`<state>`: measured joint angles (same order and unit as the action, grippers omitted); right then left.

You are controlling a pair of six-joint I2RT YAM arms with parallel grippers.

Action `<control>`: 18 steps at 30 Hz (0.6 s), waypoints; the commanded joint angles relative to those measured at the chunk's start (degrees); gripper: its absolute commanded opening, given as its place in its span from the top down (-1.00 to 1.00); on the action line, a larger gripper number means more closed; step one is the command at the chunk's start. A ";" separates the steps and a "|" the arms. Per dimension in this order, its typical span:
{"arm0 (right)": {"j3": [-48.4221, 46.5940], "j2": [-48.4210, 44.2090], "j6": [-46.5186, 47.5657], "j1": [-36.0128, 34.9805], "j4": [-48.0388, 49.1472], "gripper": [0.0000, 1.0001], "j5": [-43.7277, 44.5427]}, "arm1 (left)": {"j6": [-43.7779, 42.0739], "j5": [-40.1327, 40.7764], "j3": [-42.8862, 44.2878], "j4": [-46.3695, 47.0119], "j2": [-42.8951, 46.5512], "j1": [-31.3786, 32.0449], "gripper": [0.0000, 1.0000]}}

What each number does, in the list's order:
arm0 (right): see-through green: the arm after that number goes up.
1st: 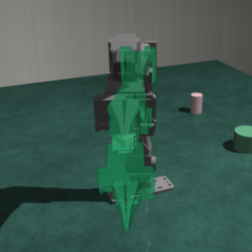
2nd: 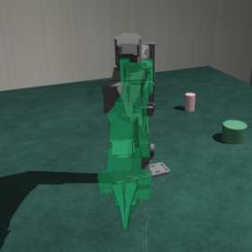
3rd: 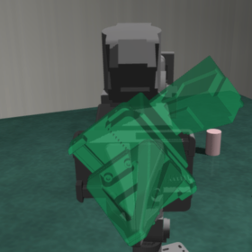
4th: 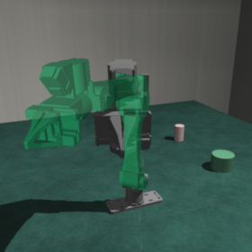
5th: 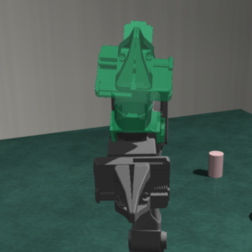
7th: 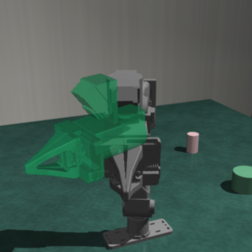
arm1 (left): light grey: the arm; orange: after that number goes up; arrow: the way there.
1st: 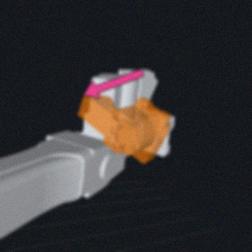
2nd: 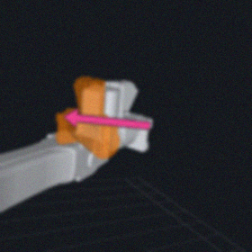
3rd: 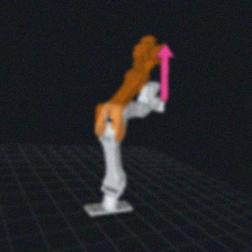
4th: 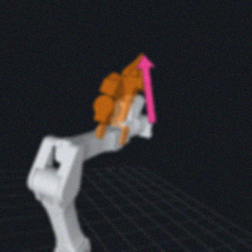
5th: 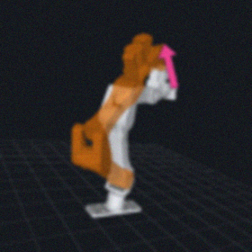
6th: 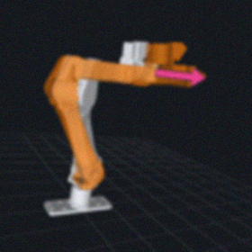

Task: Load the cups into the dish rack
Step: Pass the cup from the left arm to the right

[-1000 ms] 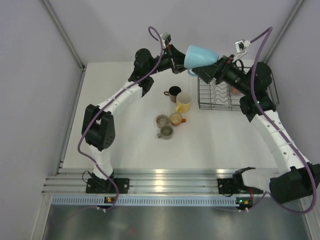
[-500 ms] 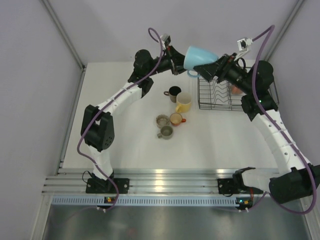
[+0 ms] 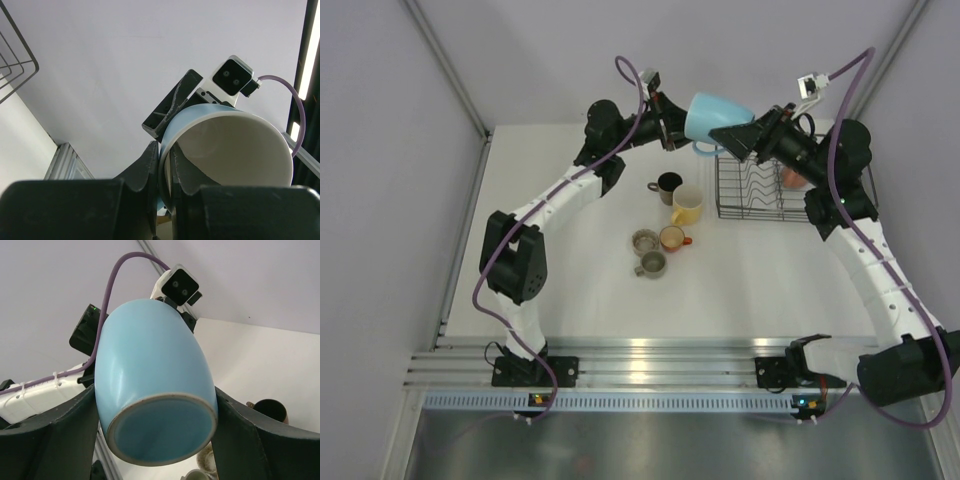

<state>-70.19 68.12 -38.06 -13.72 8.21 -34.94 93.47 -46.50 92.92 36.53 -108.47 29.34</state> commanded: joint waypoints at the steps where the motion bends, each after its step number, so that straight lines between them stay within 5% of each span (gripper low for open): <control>1: -2.49 0.26 0.44 0.18 4.19 0.63 -1.80 | 0.57 1.32 1.12 5.74 3.61 0.45 1.00; 3: -2.06 0.26 0.45 0.18 4.19 1.00 -1.54 | 0.40 1.06 1.21 5.74 3.44 0.54 1.00; 9: -0.82 -0.09 0.88 0.27 4.80 1.00 0.13 | 0.31 0.71 1.21 6.09 3.44 0.63 1.00; 18: 0.85 0.00 0.71 2.46 6.56 1.00 1.54 | 2.85 1.24 -0.55 10.91 2.56 0.45 0.34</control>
<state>-69.43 68.16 -38.06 -13.02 9.61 -35.35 94.37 -45.65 92.49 38.63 -108.47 29.41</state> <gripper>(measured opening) 0.742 0.315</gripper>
